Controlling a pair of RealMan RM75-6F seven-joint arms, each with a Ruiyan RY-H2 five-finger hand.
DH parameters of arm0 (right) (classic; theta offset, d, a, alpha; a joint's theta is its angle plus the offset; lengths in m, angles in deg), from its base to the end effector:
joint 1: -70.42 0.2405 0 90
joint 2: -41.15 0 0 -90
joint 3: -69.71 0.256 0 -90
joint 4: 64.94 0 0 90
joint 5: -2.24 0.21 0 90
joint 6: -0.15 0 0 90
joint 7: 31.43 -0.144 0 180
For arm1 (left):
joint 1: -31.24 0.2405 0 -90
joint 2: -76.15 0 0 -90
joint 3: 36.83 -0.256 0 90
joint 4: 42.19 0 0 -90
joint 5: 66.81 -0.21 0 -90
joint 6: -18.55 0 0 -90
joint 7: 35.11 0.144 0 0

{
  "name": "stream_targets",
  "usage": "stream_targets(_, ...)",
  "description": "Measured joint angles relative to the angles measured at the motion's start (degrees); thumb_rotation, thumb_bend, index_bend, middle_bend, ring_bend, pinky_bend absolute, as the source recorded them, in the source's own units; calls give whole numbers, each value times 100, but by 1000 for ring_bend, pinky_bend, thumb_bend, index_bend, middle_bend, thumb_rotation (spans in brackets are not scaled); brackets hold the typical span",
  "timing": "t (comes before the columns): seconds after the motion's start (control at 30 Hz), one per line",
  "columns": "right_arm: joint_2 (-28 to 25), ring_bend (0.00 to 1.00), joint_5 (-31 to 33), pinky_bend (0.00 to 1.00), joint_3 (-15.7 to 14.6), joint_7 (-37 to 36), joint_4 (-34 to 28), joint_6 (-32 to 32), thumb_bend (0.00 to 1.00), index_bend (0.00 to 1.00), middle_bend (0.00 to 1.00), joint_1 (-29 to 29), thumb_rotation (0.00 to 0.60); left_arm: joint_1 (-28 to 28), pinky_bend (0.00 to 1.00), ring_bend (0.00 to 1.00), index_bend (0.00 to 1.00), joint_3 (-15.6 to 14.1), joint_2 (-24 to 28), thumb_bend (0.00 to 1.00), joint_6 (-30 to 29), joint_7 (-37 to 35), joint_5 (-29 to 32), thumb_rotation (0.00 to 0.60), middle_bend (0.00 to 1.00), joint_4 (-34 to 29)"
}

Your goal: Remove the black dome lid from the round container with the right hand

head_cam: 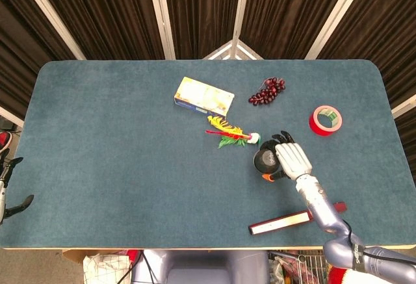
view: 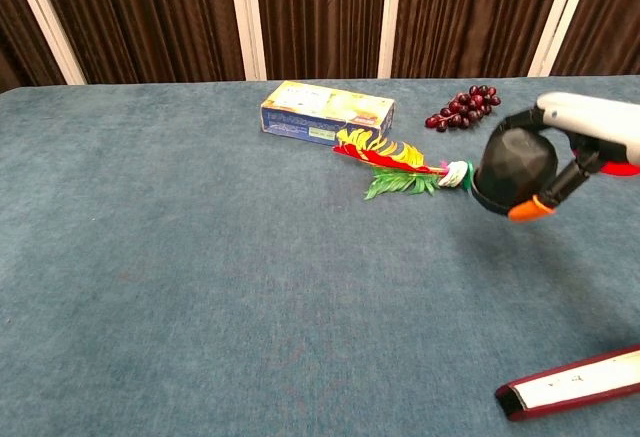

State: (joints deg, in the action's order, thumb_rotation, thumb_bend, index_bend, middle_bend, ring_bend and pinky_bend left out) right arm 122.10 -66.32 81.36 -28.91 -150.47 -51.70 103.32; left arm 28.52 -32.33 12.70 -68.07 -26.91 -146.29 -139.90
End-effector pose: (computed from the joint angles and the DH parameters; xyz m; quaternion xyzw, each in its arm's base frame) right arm -0.2127 -0.3315 0.0268 0.6744 -0.4826 0.3812 0.4087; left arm -0.3113 0.1731 0.1671 -0.5568 -0.3923 -0.3530 0.6414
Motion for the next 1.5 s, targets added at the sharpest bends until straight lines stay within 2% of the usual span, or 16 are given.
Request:
stream_targets(0.27, 255, 157, -52, 0, -139, -400, 508, 145, 139, 412, 454, 28, 600, 3, 88, 0, 186, 2, -8, 307, -11, 15, 3, 600, 0, -3)
stream_targets(0.6, 560, 149, -358, 0, -245, -684, 1008, -86, 139, 412, 453, -7, 600, -10, 88, 0, 186, 1, -27, 307, 9, 58, 15, 600, 0, 5)
stream_targets(0.8, 745, 126, -528, 0, -270, -686, 1230, -394, 139, 412, 454, -63, 600, -10, 88, 0, 186, 0, -34, 307, 9, 76, 19, 600, 0, 2)
stream_targets(1.13, 869, 116, -550, 0, -371, -569, 1433, -351, 139, 412, 453, -75, 600, -12, 88, 0, 186, 0, -38, 307, 12, 92, 28, 600, 0, 2)
stream_targets(1.27, 902, 91, -540, 0, -377, -571, 1466, -312, 138, 358, 415, -62, 600, -15, 88, 0, 186, 1, -41, 307, 18, 99, 32, 600, 0, 3)
stream_targets(1.37, 886, 57, -530, 0, -374, -569, 1430, -283, 126, 269, 325, -54, 600, -17, 88, 0, 186, 1, -43, 307, 21, 104, 34, 600, 0, 7)
stream_targets(1.5, 825, 38, -484, 0, -366, -554, 1315, -216, 101, 192, 266, -42, 600, -19, 88, 0, 186, 3, -44, 307, 24, 103, 40, 600, 0, 8)
